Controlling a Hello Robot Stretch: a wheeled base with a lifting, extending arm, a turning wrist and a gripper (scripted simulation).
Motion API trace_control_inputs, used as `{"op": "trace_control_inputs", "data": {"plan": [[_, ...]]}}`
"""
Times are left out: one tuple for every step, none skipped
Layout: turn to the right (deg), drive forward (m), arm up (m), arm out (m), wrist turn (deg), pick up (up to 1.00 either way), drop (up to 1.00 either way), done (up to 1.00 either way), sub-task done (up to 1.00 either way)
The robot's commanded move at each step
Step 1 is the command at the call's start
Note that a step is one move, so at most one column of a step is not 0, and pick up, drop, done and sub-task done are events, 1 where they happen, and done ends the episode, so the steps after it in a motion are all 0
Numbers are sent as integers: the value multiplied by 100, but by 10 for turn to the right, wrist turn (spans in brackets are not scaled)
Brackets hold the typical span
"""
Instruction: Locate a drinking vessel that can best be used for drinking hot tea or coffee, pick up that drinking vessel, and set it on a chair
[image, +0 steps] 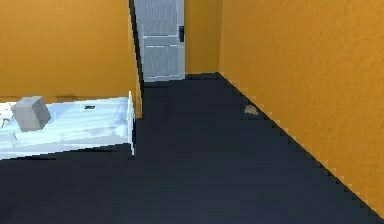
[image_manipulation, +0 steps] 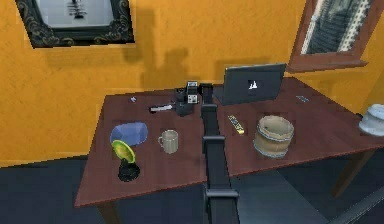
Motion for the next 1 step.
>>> {"op": "trace_control_inputs", "data": {"plan": [[0, 0, -30, 0, 0, 0, 0, 0, 0]]}}
